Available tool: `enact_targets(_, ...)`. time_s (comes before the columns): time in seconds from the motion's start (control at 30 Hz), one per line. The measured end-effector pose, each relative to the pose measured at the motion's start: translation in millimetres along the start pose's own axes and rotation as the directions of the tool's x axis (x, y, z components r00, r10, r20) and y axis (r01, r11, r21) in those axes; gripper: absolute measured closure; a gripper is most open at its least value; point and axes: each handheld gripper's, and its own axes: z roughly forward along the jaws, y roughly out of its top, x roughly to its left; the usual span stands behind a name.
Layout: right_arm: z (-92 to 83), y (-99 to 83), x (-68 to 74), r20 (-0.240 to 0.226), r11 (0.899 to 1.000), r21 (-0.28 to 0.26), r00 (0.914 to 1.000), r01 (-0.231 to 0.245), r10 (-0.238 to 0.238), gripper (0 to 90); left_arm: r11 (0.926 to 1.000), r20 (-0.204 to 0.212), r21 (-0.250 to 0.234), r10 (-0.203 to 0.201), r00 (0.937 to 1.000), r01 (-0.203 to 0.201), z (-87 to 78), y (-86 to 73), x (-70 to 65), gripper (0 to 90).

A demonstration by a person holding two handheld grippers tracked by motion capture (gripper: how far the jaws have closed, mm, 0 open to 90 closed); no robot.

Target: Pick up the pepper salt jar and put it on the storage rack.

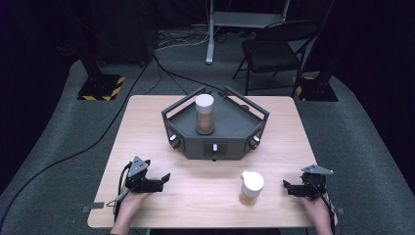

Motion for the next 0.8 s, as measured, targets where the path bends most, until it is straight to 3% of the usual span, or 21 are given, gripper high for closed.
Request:
enact_targets(0.3,0.1,0.1,0.1,0.001,1.000,0.000,1.0000,-0.001,0.001,0.0,0.9977,-0.033,0.068,0.005,0.9994,-0.003,4.1,-1.8,2.9,0.6)
enact_targets(0.6,0.3,0.2,0.3,0.002,1.000,0.000,1.0000,-0.002,0.002,0.0,0.9946,-0.025,0.102,-0.016,0.9996,0.018,7.1,0.6,6.3,0.7)
enact_targets(0.8,0.3,0.2,0.6,0.003,1.000,0.000,1.0000,-0.003,0.003,0.0,0.9838,-0.038,0.179,-0.001,0.9993,0.008,16.2,13.3,3.1,1.0)
